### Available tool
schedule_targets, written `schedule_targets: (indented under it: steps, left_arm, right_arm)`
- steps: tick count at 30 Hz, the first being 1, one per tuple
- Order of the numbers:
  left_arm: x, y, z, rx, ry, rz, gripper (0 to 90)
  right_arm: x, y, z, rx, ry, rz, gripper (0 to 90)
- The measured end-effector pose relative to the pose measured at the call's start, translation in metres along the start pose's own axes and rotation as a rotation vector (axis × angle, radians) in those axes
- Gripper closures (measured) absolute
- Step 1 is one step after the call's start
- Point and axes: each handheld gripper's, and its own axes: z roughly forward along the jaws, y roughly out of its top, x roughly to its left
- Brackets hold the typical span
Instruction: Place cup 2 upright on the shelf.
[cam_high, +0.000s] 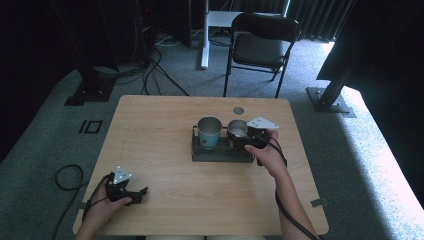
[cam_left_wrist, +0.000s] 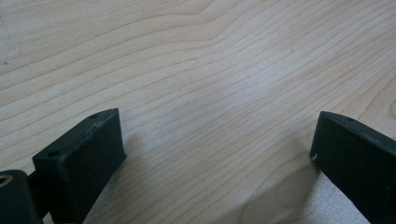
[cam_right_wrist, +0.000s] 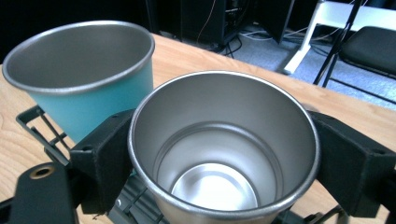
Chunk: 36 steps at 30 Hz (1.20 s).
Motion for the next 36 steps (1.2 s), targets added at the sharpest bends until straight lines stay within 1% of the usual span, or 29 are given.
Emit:
schedule_targets:
  steps: [3, 14, 22, 24, 27, 30, 31, 32, 33, 34, 36]
  left_arm:
    - [0.000, 0.000, 0.000, 0.000, 0.000, 0.000, 3.3]
    - [0.000, 0.000, 0.000, 0.000, 0.000, 0.000, 3.3]
    - [0.000, 0.000, 0.000, 0.000, 0.000, -0.001, 3.3]
    - [0.000, 0.000, 0.000, 0.000, 0.000, -0.001, 3.3]
    - [0.000, 0.000, 0.000, 0.000, 0.000, -0.001, 3.3]
    - [0.000, 0.000, 0.000, 0.000, 0.000, 0.000, 3.3]
    - [0.000, 0.000, 0.000, 0.000, 0.000, 0.000, 3.3]
    - [0.000, 0.000, 0.000, 0.000, 0.000, 0.000, 3.3]
    - [0.000, 0.000, 0.000, 0.000, 0.000, 0.000, 3.3]
    - [0.000, 0.000, 0.000, 0.000, 0.000, 0.000, 3.3]
    - [0.000, 0.000, 0.000, 0.000, 0.000, -0.001, 3.3]
  right_arm:
    - [0.001, -0.005, 0.003, 0.007, 0.002, 0.006, 13.3]
    - [0.001, -0.017, 0.009, 0.031, -0.003, -0.003, 13.3]
    - [0.002, -0.020, 0.010, 0.018, -0.005, -0.006, 13.2]
    - [0.001, -0.020, 0.010, 0.017, 0.002, -0.021, 13.1]
    - [0.001, -0.019, 0.009, 0.026, 0.025, -0.058, 12.6]
    - [0.002, -0.017, 0.006, 0.037, 0.030, -0.061, 11.6]
    - [0.001, -0.016, 0.004, 0.032, 0.033, -0.060, 11.5]
    - [0.001, -0.015, 0.003, 0.031, 0.032, -0.052, 11.5]
    - [-0.001, -0.014, 0.001, 0.030, 0.040, -0.035, 11.5]
    - [-0.002, -0.014, 0.000, 0.033, 0.046, -0.028, 11.5]
    - [-0.004, -0.013, -0.004, 0.032, 0.041, -0.017, 11.5]
